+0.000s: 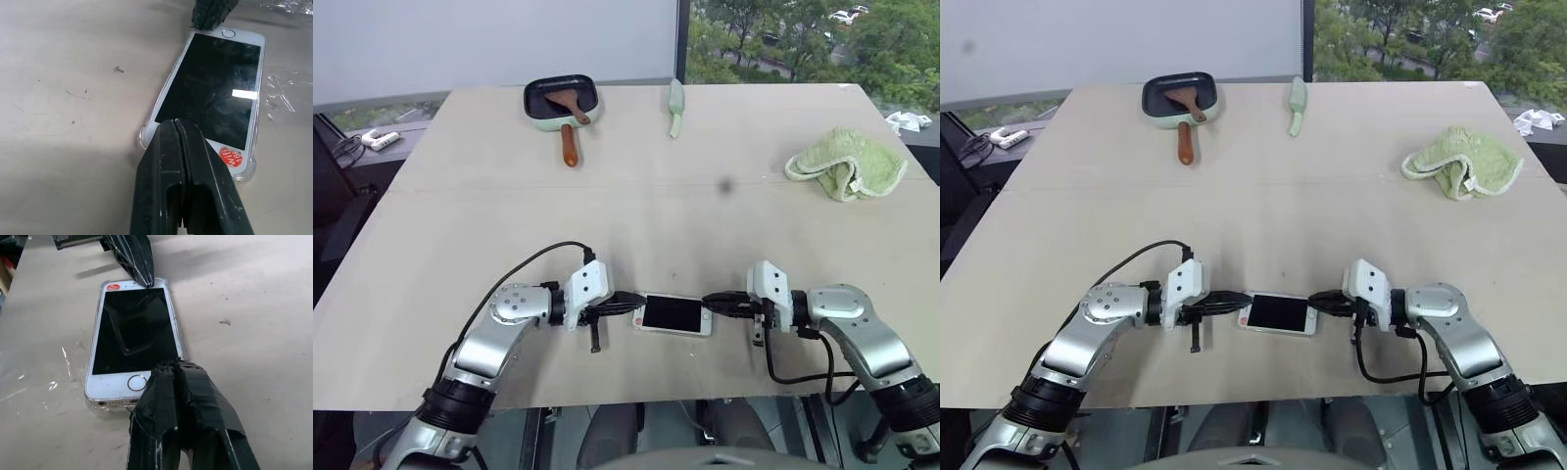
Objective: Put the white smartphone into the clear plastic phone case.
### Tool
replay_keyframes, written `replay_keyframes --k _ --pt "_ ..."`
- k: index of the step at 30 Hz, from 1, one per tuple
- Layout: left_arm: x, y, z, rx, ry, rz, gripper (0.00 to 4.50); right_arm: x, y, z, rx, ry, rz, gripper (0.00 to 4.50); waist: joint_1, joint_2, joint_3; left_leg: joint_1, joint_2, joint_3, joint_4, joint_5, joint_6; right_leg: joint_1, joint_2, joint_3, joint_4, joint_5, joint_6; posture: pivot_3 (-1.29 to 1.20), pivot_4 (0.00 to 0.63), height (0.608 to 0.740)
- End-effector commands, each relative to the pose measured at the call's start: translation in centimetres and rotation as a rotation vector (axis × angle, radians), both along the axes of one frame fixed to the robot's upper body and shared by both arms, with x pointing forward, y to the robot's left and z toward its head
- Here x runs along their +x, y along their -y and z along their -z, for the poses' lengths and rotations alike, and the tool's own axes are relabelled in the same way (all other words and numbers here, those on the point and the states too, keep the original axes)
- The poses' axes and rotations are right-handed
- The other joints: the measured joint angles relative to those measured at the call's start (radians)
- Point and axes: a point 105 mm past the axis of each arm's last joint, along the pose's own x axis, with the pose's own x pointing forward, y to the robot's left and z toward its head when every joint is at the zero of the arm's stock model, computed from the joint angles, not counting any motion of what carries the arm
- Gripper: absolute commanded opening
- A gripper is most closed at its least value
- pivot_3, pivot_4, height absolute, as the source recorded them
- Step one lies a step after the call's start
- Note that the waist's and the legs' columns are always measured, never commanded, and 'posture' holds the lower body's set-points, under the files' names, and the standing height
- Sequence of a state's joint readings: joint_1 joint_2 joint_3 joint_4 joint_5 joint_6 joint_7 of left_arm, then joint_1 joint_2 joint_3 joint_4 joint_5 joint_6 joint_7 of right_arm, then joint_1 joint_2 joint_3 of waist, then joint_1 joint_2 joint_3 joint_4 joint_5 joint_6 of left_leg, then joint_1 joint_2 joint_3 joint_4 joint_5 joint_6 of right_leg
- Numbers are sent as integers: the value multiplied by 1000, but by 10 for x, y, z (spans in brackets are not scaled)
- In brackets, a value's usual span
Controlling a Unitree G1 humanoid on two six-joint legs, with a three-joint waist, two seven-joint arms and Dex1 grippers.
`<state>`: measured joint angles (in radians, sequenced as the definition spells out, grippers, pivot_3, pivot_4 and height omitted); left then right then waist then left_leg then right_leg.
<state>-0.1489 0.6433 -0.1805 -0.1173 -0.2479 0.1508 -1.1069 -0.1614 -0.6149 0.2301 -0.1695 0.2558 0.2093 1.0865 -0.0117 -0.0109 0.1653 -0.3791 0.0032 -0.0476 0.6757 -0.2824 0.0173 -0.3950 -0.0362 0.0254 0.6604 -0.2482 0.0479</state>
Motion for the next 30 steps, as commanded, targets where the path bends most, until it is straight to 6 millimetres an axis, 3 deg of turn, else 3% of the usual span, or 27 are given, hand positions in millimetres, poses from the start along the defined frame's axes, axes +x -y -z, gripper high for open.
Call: replay_keyframes --k 1,6,14,24,30 --pt "-4 0 6 20 -16 7 0 -12 9 29 -129 -114 -14 21 0 0 -1 0 0 0 0 0 0 0 0 0 0 0 0 0 150 740" --pt "-5 2 5 33 -15 19 0 -13 18 45 -270 -149 -2 21 2 -1 -7 0 0 -1 0 0 0 1 0 -1 -1 0 0 0 150 740" --pt "-5 7 1 35 -9 27 0 -11 24 48 -442 -108 -30 21 2 -4 -18 2 0 -1 0 0 0 3 0 -1 -2 -1 -1 0 150 740" --pt "-5 12 -1 35 -6 38 0 -32 2 18 -276 -124 -161 21 3 -4 -18 3 0 -2 -2 0 0 5 0 -2 -4 -1 0 0 150 740" --pt "-4 15 -3 34 -1 43 0 -29 2 15 -247 -121 -135 21 0 -3 -17 1 0 -2 -6 0 0 0 0 -1 -4 0 -1 0 150 740"
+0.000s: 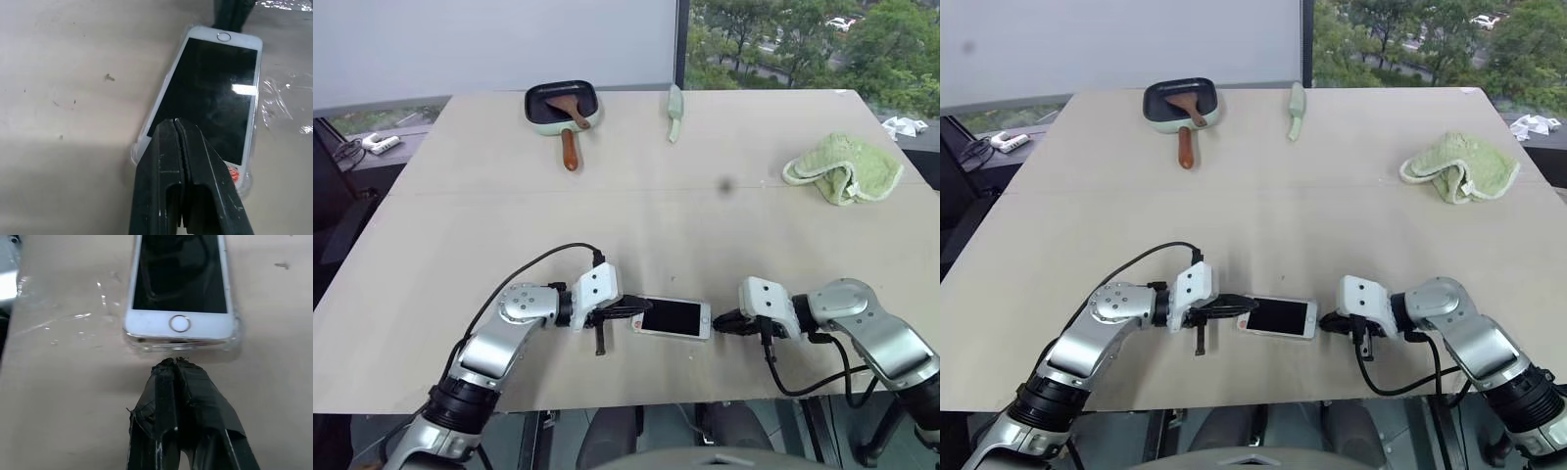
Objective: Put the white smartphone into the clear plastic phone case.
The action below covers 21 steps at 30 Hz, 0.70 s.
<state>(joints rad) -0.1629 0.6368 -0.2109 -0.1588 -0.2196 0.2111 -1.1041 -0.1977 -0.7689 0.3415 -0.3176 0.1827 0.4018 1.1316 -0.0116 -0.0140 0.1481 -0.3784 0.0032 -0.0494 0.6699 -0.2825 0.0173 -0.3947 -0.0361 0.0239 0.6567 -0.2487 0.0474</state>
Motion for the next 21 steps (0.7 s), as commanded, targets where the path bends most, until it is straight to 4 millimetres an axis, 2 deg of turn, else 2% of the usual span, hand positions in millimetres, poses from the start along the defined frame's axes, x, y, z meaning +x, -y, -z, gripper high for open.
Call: replay_keyframes --k 1,8,14,17,21 --pt "-2 6 -4 3 17 21 0 -8 -4 4 23 -48 -20 21 0 0 0 0 0 0 0 0 0 0 0 0 0 0 0 0 150 740" --pt "-2 6 -5 8 20 22 0 3 -4 -22 157 -21 50 21 0 1 4 -1 0 0 0 0 0 -1 0 0 0 0 0 0 150 740" --pt "-3 7 -6 10 23 24 0 8 1 -37 216 5 92 21 0 2 5 -1 0 1 0 0 0 -1 0 1 0 0 0 0 150 740" --pt "-3 8 -7 8 23 28 0 5 -3 -46 257 3 87 21 0 2 6 -1 0 0 0 0 0 -2 0 1 0 0 0 0 150 740" --pt "-3 8 -8 7 21 31 0 -6 -11 -46 287 -37 44 21 0 2 6 -2 0 0 0 0 0 -2 0 1 0 0 0 0 150 740"
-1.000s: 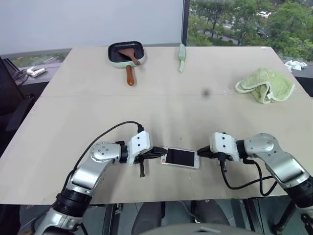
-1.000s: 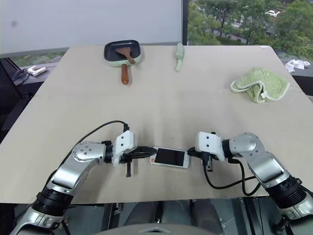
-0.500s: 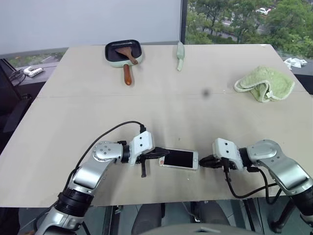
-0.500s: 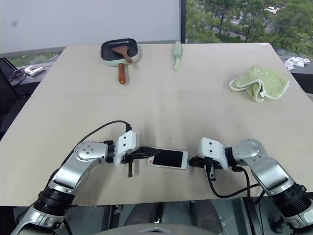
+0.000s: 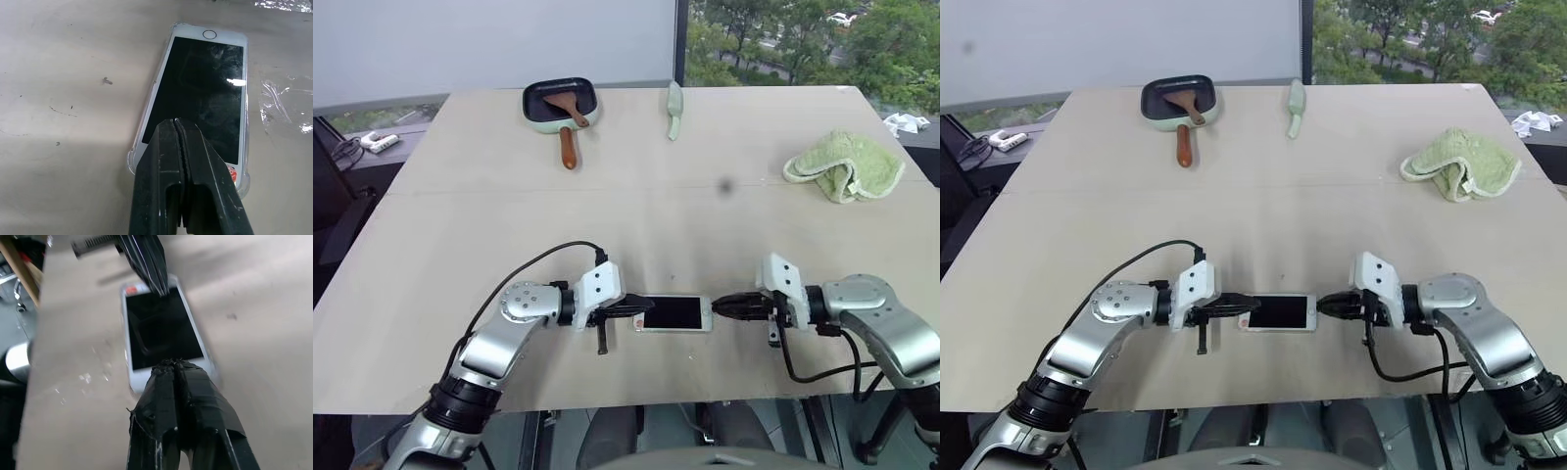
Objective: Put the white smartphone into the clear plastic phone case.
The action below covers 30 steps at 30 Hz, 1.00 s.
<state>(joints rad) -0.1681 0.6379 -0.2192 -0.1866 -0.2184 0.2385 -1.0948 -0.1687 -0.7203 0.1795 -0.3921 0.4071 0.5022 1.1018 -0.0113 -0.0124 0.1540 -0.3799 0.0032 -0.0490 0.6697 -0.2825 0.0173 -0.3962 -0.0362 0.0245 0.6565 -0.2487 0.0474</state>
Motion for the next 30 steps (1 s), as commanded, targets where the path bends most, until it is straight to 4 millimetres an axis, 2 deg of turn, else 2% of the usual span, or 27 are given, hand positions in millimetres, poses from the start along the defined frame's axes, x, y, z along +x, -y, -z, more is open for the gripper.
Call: replay_keyframes --k 1,7,12,22,30 --pt "-3 4 -5 2 18 27 0 -10 -8 -5 32 5 -42 21 0 0 0 0 0 0 0 0 0 0 0 0 0 0 0 0 150 740" --pt "-2 5 -5 3 17 28 0 -4 -6 17 -47 15 -40 21 0 0 0 0 0 0 0 0 0 0 0 0 0 0 0 0 150 740" --pt "-2 3 -3 17 17 28 0 -3 -7 22 -60 10 -57 21 0 0 0 0 0 0 0 0 0 0 0 0 0 0 0 0 150 740" --pt "-4 2 -3 22 15 31 0 -10 1 44 -207 -25 -86 21 0 0 0 1 0 0 0 0 0 0 0 0 0 0 0 0 150 740" --pt "-4 3 -5 21 20 32 0 -15 0 53 -318 -79 -66 21 -1 0 -1 1 0 0 0 0 0 0 0 0 0 0 0 0 150 740"
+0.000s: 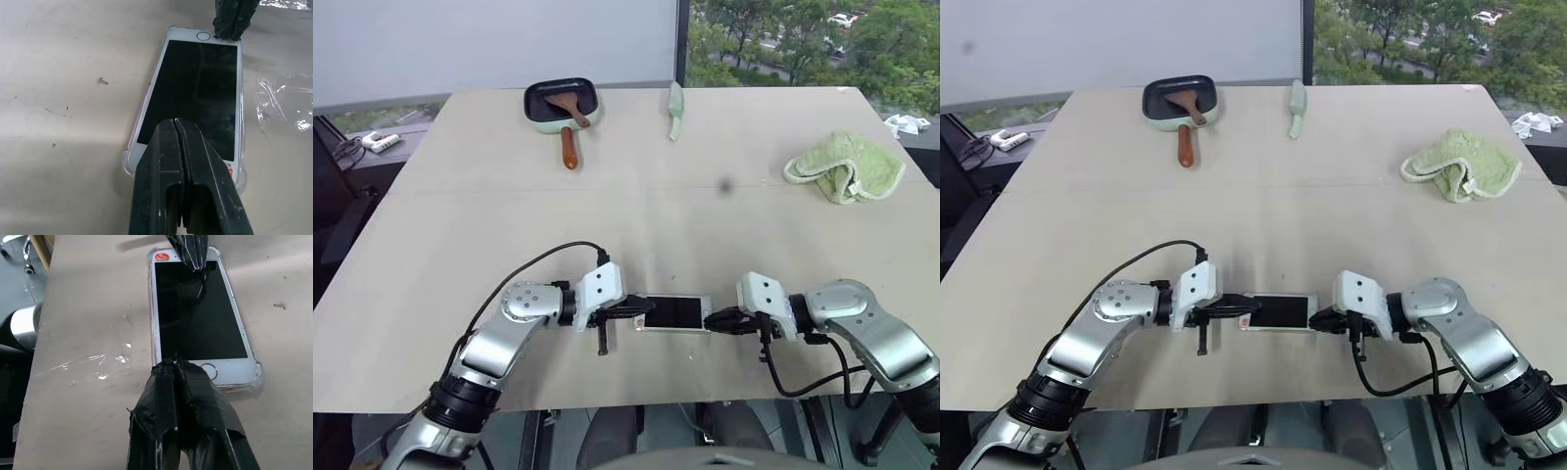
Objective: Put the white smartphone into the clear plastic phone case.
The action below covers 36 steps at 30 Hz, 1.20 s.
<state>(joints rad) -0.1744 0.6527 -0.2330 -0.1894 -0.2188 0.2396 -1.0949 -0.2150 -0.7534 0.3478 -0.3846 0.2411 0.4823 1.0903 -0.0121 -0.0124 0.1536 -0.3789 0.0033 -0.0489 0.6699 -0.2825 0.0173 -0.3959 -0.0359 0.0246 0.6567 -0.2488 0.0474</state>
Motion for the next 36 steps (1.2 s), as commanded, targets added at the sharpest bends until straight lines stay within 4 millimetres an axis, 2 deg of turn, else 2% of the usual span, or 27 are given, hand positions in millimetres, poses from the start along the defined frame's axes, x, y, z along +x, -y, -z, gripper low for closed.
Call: replay_keyframes --k 1,14,19,26,30,33,34,35,36 --pt "-3 3 -6 5 21 22 0 -11 9 27 -144 -99 14 21 0 0 0 0 0 0 0 0 0 0 0 0 0 0 0 0 150 740" --pt "-4 3 -8 7 26 24 0 -8 10 31 -213 -93 36 21 1 -2 -1 0 0 0 0 0 0 0 0 -1 -1 0 0 0 150 740" --pt "-4 2 -11 0 31 22 0 0 5 12 -105 -91 73 21 1 -2 -1 0 0 0 0 0 0 0 0 -1 -1 0 0 0 150 740" --pt "-6 -4 -23 -51 36 -12 0 14 11 -23 86 -75 156 21 1 -1 4 -2 0 0 0 0 0 -1 -1 -1 -1 0 0 0 150 740" --pt "-6 -17 -31 -93 42 -100 0 21 27 -36 171 -36 226 21 1 -1 6 -2 0 0 0 0 0 -1 -1 -1 -1 0 0 0 150 740" --pt "-13 -27 -34 -127 17 -146 0 21 42 -37 196 -5 260 21 1 0 7 -2 0 0 -1 0 0 -1 -2 -1 -1 0 0 0 150 740" --pt "-15 -32 -32 -127 6 -166 0 19 48 -37 198 -5 264 628 1 0 7 -3 0 0 -1 0 0 -2 -2 -1 -1 0 0 0 150 740" --pt "-17 -39 -30 -126 0 -196 0 16 56 -36 192 -2 273 905 1 1 8 -3 0 0 -1 0 0 -2 -2 -1 -1 0 0 0 150 740" --pt "-17 -46 -28 -120 1 -227 397 14 63 -35 182 -2 282 1408 1 1 8 -3 0 0 -1 0 0 -2 -2 -1 -1 0 0 0 150 740"
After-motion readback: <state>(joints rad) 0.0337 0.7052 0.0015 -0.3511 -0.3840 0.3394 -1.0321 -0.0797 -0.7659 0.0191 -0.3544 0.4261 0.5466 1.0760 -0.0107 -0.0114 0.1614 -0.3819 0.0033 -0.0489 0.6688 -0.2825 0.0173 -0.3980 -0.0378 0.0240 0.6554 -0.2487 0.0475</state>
